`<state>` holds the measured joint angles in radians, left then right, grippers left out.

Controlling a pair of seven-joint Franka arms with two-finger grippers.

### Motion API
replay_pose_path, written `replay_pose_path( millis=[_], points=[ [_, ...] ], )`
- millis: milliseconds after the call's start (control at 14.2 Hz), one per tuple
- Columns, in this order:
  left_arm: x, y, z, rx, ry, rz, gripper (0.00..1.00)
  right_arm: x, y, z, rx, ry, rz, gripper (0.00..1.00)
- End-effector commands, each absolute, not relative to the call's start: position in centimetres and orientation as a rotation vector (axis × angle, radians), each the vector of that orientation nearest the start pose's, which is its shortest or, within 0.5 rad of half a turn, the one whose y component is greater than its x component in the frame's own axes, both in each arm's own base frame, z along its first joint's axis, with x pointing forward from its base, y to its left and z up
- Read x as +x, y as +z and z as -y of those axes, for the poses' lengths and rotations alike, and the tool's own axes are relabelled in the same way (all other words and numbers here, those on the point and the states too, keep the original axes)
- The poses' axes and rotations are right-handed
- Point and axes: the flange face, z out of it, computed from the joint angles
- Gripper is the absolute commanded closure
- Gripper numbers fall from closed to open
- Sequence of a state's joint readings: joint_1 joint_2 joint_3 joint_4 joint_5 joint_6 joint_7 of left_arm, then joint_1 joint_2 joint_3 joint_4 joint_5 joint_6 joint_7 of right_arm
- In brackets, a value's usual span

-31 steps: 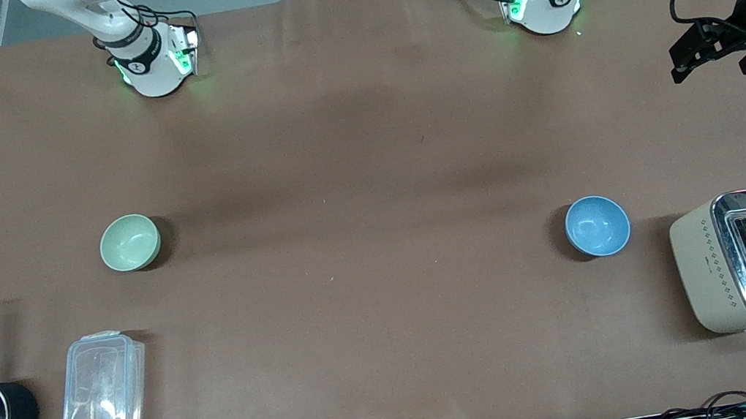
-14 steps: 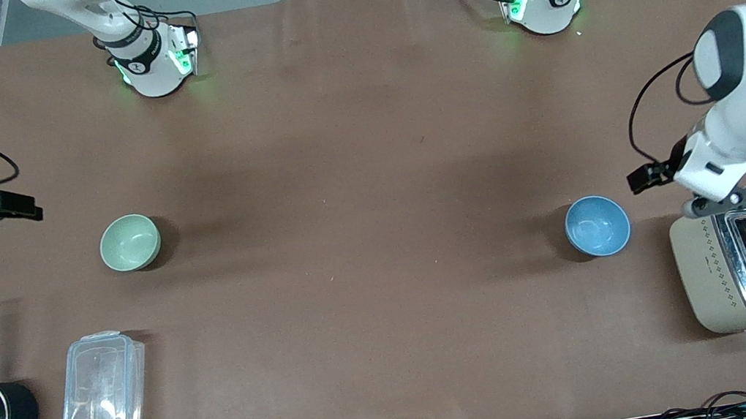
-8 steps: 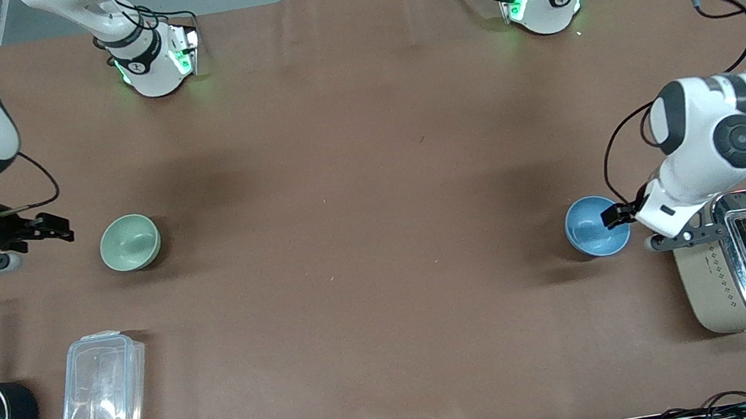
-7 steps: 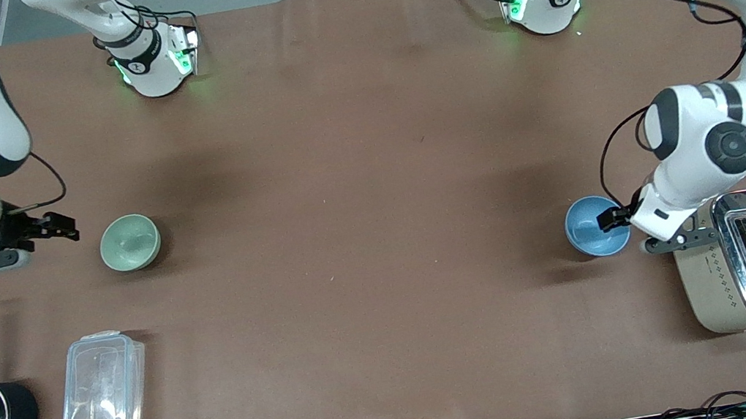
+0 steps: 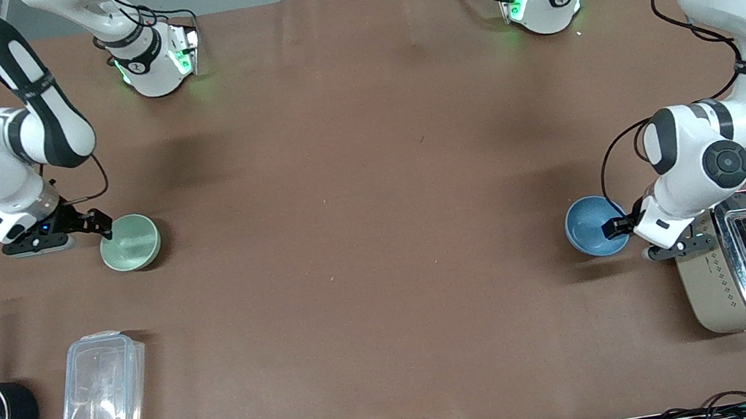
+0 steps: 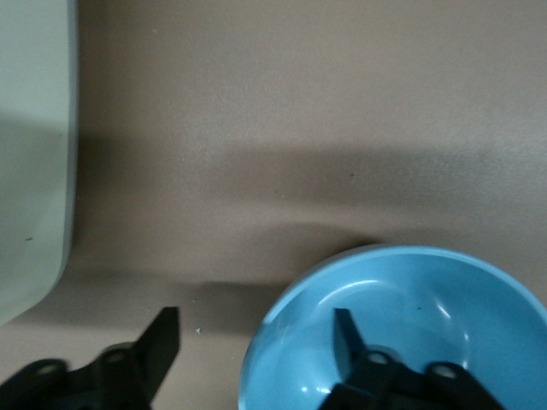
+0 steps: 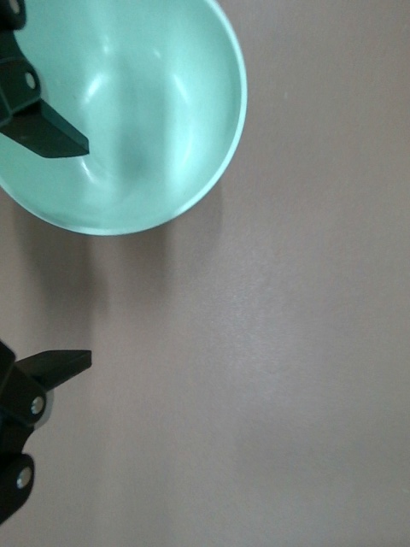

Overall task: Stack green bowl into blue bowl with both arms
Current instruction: 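Grasp the green bowl with the right gripper while the left grasps the blue, then slide the blue bowl to center with the left gripper while the right lifts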

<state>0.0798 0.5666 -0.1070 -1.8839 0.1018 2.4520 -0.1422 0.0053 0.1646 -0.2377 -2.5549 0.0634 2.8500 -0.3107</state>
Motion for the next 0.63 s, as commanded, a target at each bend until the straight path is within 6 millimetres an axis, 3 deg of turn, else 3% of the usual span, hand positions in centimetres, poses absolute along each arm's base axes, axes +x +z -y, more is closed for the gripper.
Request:
replay_pose_path(
  millis=[0,141,282,493,563],
  points=[
    [63.8,20.5,2.4,-3.122,-0.034,0.055,0.77,45.5,21.0,10.8,-3.175,-0.2,-0.005,0.09],
    [64.2,21.3,2.8,-3.124,-0.055,0.055,0.99,45.3,20.2,10.8,-3.176,-0.173,-0.009,0.22],
    [64.4,22.2,3.7,-3.133,-0.077,0.135,1.0,45.4,20.1,10.6,-3.175,-0.164,-0.002,0.33],
    [65.1,24.8,10.3,-3.193,-0.126,0.287,1.0,45.3,20.1,10.5,-3.173,-0.157,-0.002,0.46],
    [65.0,25.5,13.4,-3.217,-0.131,0.359,1.0,45.4,20.1,10.4,-3.173,-0.157,0.0,0.49]
  ],
)
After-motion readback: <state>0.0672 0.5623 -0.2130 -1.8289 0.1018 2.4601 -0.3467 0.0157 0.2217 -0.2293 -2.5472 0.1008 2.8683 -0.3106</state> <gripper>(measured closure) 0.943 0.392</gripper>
